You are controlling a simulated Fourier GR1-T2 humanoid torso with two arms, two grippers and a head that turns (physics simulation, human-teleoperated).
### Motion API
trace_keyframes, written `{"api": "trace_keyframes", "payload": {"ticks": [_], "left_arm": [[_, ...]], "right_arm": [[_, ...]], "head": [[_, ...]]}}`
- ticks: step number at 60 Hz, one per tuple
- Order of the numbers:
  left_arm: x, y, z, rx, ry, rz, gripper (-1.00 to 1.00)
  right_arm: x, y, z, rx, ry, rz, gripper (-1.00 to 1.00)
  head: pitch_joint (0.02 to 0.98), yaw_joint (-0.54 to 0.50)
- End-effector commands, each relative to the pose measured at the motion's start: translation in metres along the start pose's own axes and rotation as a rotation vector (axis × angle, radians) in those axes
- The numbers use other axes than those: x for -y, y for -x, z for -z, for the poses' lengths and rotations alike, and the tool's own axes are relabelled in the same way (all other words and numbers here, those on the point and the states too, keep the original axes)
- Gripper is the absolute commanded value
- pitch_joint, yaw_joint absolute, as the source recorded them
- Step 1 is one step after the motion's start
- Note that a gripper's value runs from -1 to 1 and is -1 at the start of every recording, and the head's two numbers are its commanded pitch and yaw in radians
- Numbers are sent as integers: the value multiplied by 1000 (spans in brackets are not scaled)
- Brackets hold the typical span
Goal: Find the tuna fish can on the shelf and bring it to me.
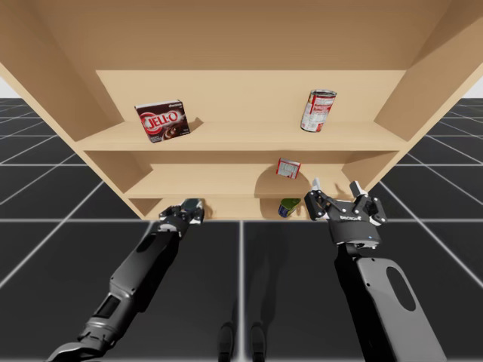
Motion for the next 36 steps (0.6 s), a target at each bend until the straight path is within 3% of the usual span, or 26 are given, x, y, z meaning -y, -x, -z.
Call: {"api": "trace_keyframes", "payload": {"ticks": [1, 11, 15, 36], "left_arm": [[4, -3, -6, 12, 84, 11, 995], [-4, -19, -32, 41, 90, 19, 972], [-10, -23, -45, 57, 81, 54, 1000], [-39, -13, -110, 4, 114, 103, 1000]], "right_arm": [[0, 0, 0, 0, 0, 0, -1000], [1, 0, 1, -1, 0, 2, -1000], [1, 0, 1, -1, 0, 2, -1000], [0, 1, 1, -1, -1, -1, -1000]], "head": [[758, 267], [756, 266], [754, 265], [749, 270]]}}
